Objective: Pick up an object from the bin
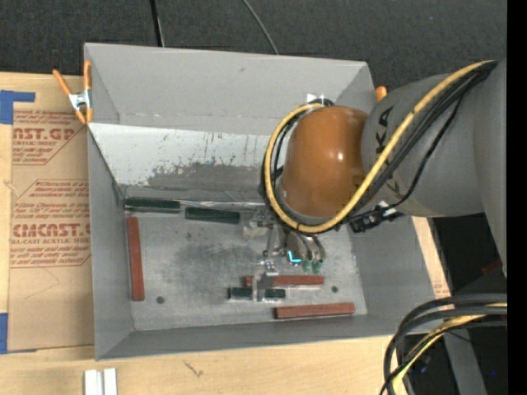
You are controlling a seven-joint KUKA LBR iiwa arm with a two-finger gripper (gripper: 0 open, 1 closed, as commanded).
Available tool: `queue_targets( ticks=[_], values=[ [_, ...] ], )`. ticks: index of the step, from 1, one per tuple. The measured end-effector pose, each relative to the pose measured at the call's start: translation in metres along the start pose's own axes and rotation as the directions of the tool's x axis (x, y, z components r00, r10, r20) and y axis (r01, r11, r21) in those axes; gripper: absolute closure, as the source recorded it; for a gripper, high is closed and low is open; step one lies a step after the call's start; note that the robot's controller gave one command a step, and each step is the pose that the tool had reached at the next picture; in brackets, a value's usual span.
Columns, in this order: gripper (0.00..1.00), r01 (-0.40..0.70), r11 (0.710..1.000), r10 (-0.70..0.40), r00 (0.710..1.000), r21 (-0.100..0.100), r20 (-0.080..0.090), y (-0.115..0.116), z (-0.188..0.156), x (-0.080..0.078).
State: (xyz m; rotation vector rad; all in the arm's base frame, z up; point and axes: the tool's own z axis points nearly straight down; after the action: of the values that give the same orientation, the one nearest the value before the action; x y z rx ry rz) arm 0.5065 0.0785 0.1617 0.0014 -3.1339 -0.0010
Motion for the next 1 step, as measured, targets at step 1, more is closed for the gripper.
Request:
queue_targets(
  ticks=[1],
  values=[
    [1.00,-0.001,1.000,0.001,1.000,-0.001,0.008,-0.0006,-0.0040,-0.0020]
  ],
)
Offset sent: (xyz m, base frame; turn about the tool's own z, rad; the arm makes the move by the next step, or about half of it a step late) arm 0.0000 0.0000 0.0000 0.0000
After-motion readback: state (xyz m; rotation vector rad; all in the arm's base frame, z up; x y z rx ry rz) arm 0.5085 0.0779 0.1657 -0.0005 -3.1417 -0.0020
